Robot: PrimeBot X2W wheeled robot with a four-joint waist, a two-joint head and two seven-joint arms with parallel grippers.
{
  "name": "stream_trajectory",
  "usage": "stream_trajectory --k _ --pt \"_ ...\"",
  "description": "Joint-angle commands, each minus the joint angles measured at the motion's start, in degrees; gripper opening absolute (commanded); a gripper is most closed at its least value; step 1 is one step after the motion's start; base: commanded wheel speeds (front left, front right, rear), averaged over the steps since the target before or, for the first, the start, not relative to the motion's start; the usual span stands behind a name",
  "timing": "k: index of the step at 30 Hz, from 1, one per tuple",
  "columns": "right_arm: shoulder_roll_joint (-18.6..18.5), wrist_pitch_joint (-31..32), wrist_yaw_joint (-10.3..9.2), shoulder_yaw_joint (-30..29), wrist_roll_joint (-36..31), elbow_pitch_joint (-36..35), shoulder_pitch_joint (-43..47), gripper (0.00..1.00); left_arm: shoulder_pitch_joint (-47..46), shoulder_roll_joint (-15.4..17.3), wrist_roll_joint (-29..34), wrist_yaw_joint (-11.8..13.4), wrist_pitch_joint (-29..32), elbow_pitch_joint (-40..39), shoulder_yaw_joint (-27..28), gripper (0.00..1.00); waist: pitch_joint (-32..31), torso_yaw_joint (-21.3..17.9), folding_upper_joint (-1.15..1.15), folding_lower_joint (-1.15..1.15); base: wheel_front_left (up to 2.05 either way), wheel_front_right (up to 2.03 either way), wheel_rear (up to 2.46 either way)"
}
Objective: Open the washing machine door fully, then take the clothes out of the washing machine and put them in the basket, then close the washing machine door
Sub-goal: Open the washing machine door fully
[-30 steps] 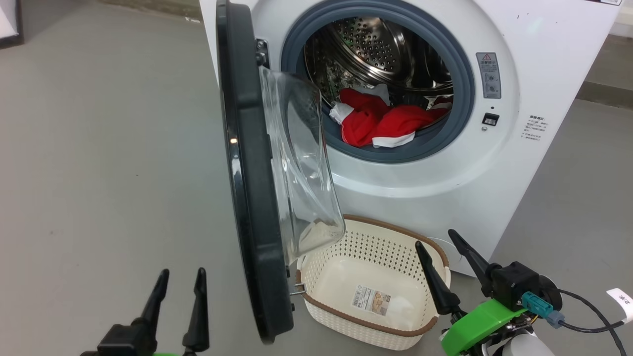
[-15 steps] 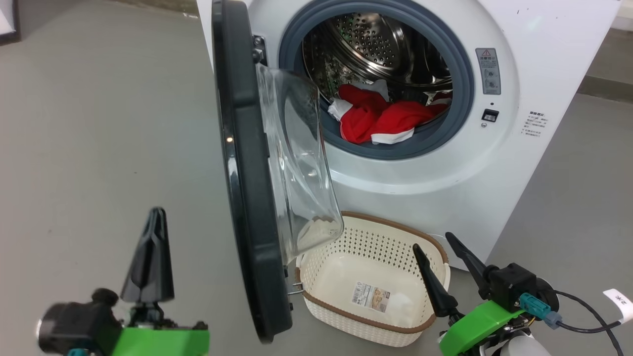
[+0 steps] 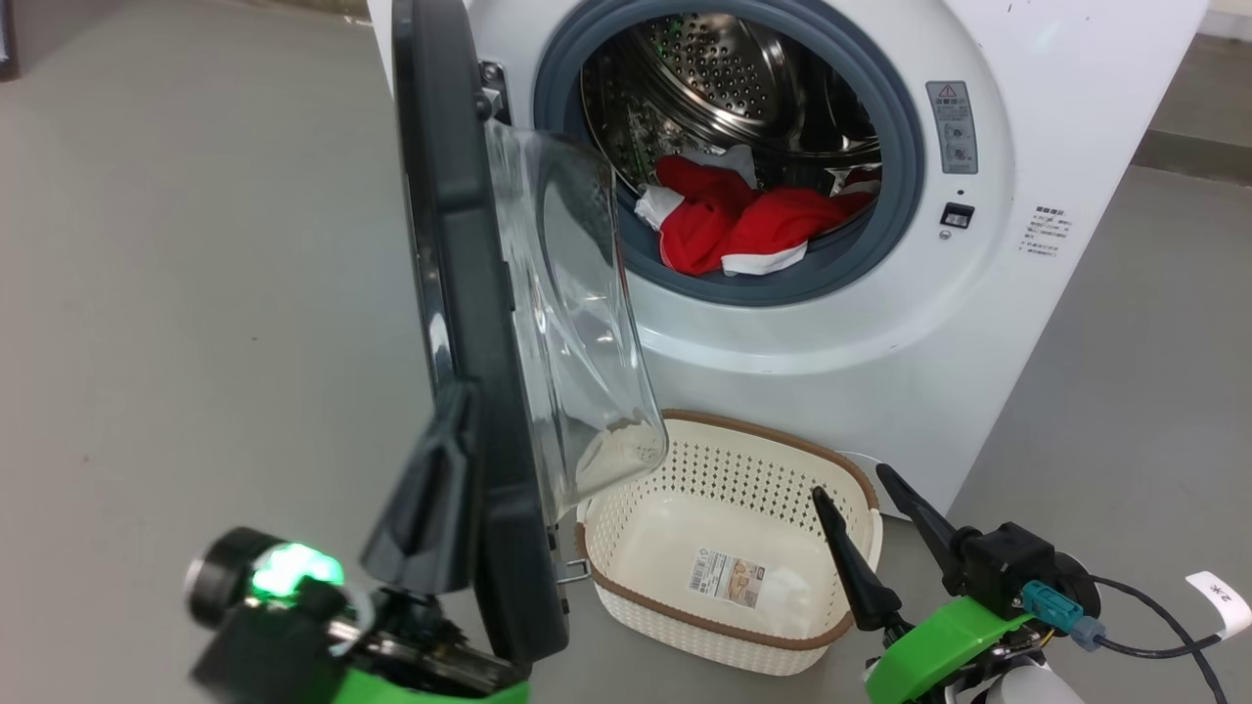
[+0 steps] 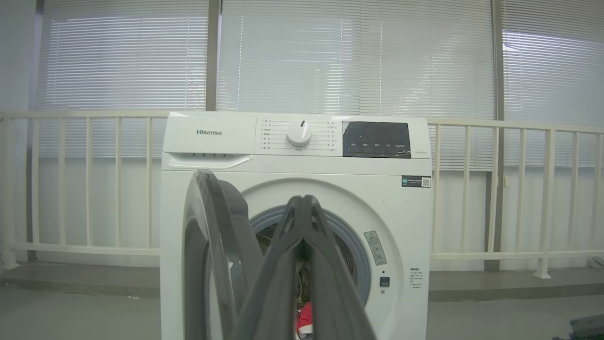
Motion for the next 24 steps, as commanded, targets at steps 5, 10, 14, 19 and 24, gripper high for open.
stream_trajectory --k 5,10,14,19,24 --pt "0.1 -0.4 0.36 1.7 0.3 -1.0 -2.6 1.0 -1.7 0.1 -2.2 -2.8 3.0 3.1 -1.4 0.0 0.8 -0.5 0.0 0.0 0.0 0.0 0.0" --pt "0.1 -0.4 0.36 1.5 0.1 -0.7 -2.8 1.0 -1.5 0.1 -4.0 -3.8 5.6 7.2 -2.5 0.0 1.4 -0.7 0.0 0.0 0.0 0.0 0.0" --pt "0.1 -0.4 0.36 1.5 0.0 -0.5 -3.0 1.0 -1.6 0.0 -6.1 -4.5 8.6 10.4 -3.0 0.0 1.7 -0.7 0.0 0.0 0.0 0.0 0.0" --pt "0.1 -0.4 0.36 1.3 0.0 -0.3 -3.4 1.0 -1.8 0.3 -7.2 -3.7 12.1 13.9 -2.7 0.0 1.9 -1.0 0.0 0.0 0.0 0.0 0.0" --pt "0.1 -0.4 0.36 1.1 -0.1 -0.2 -3.4 1.0 -1.5 0.2 -7.7 -1.7 14.0 15.1 -1.9 0.0 2.3 -0.9 0.0 0.0 0.0 0.0 0.0"
